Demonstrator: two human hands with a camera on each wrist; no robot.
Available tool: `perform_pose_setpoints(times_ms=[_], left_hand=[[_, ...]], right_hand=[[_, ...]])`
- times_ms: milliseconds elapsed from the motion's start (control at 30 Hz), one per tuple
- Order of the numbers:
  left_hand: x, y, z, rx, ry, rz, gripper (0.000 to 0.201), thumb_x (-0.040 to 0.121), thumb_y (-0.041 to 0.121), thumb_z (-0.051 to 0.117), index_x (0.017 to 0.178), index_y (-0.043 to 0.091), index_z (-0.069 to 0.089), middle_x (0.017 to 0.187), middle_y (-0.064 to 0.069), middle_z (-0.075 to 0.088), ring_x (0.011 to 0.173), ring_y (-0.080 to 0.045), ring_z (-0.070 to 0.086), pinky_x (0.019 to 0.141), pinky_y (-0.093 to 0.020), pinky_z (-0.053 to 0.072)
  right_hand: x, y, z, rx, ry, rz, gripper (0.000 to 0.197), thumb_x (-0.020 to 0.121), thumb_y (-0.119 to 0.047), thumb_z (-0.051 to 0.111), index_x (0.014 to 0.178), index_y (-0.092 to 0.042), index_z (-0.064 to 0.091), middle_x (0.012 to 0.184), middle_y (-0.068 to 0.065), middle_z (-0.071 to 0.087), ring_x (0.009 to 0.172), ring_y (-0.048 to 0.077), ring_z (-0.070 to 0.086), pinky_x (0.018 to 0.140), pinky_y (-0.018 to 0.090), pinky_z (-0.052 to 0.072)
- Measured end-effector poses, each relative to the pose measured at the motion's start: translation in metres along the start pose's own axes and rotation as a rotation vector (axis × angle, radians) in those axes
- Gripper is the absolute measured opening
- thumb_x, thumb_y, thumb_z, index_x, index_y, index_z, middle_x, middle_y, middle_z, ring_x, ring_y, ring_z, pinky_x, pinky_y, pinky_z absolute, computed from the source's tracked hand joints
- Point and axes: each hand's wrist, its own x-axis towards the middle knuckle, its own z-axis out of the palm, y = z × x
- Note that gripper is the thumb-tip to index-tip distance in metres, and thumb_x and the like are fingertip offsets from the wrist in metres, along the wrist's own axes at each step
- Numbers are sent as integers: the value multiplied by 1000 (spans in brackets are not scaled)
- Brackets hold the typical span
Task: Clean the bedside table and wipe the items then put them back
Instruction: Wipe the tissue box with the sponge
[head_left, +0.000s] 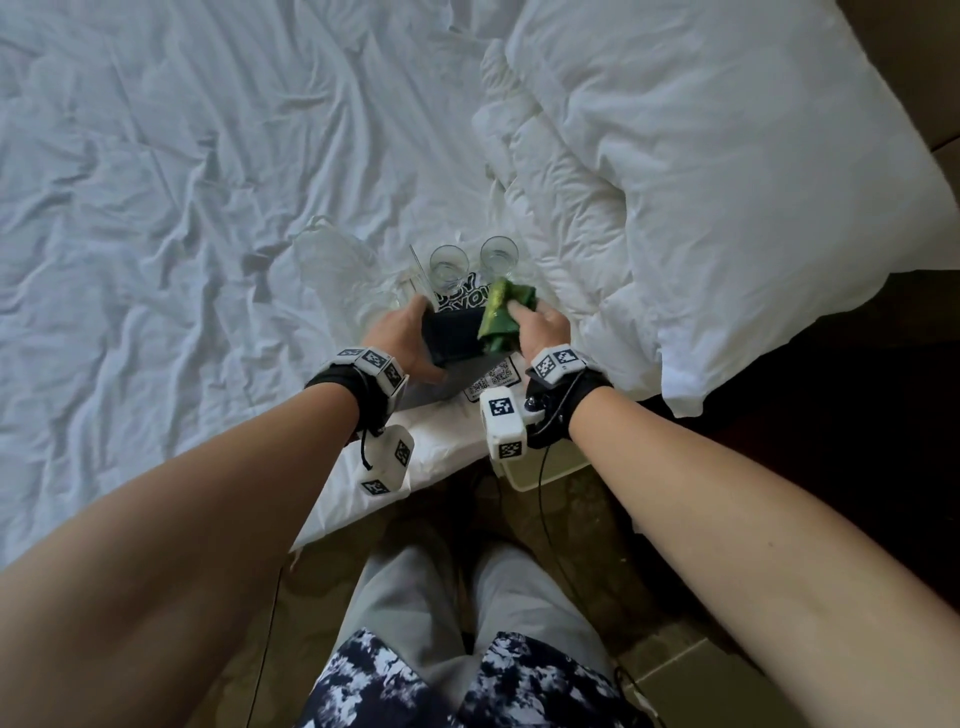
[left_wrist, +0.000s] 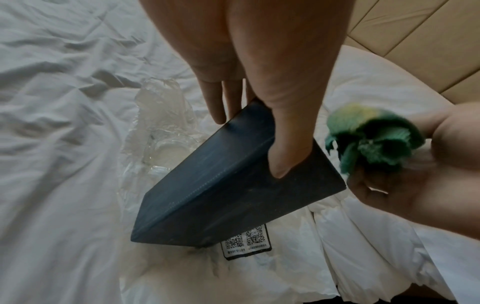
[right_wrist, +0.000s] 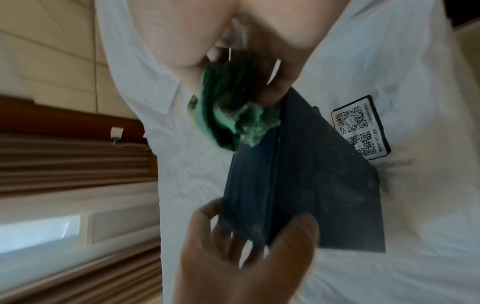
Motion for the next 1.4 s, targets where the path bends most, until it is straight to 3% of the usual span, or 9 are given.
perform_pose_setpoints(times_ms=[133, 400, 567, 667, 833, 1000, 1100, 1233, 1400], left_hand=[[-7, -5, 0, 67, -25, 27, 80, 57, 24, 90, 123, 9, 47, 111, -14, 58, 97, -30, 55, 77, -35, 47], [-5, 25, 16, 384, 16, 2, 83, 65, 57, 73, 133, 21, 40, 124, -4, 56, 115, -31, 51, 104, -49, 35], [6, 56, 33, 589, 116, 21, 101, 59, 97, 28, 126, 23, 43, 113, -10, 61, 114, -35, 53, 104, -64, 14], [10, 74, 35, 718, 76, 4, 91, 63, 90, 45, 121, 21, 46, 108, -12, 62, 108, -34, 55, 102, -60, 28], [19, 87, 42, 637, 11, 53, 82, 68, 74, 56, 126, 17, 42, 114, -10, 58, 106, -32, 56, 97, -53, 39], [21, 107, 42, 690, -30, 12, 71, 66, 71, 60, 117, 26, 43, 89, -7, 56, 83, -29, 60, 83, -46, 49], [14, 110, 28, 682, -98, -5, 69, 62, 67, 66, 111, 24, 43, 80, -3, 54, 68, -26, 55, 69, -35, 53], [11, 105, -1, 627, -133, -23, 84, 56, 55, 82, 123, 24, 43, 101, -7, 64, 90, -31, 63, 70, -34, 46], [0, 98, -25, 474, -60, -66, 86, 55, 43, 88, 125, 24, 41, 105, -11, 62, 93, -34, 61, 67, -35, 42]], right_hand=[[7, -3, -10, -80, 39, 31, 11, 89, -13, 61, 97, -13, 68, 89, 8, 65, 81, 23, 58, 71, 28, 48], [9, 3, -15, -66, -39, 89, 7, 84, -16, 62, 79, -15, 66, 86, 11, 67, 89, 34, 66, 86, 48, 55], [19, 11, -40, -70, -41, 105, 5, 80, -20, 63, 80, -15, 66, 89, 11, 67, 93, 34, 64, 90, 47, 53], [30, 25, -54, -34, -57, 156, 15, 64, -30, 63, 72, -18, 64, 94, 16, 70, 96, 40, 66, 87, 56, 53], [25, 27, -70, 26, -102, 201, 12, 70, -25, 64, 78, -16, 66, 102, 23, 69, 97, 41, 66, 83, 60, 54], [63, 60, -81, -11, -136, 215, 35, 53, -42, 64, 80, -19, 68, 96, 14, 71, 92, 36, 67, 84, 55, 55], [54, 44, -91, -3, -151, 219, 24, 60, -35, 65, 79, -20, 68, 98, 14, 71, 94, 35, 67, 85, 55, 55], [32, 11, -99, 15, -136, 209, 5, 76, -22, 64, 80, -21, 66, 102, 15, 70, 96, 37, 66, 86, 55, 55], [52, 10, -90, -17, -137, 163, 5, 71, -27, 64, 74, -23, 66, 95, 12, 71, 95, 35, 67, 89, 53, 54]])
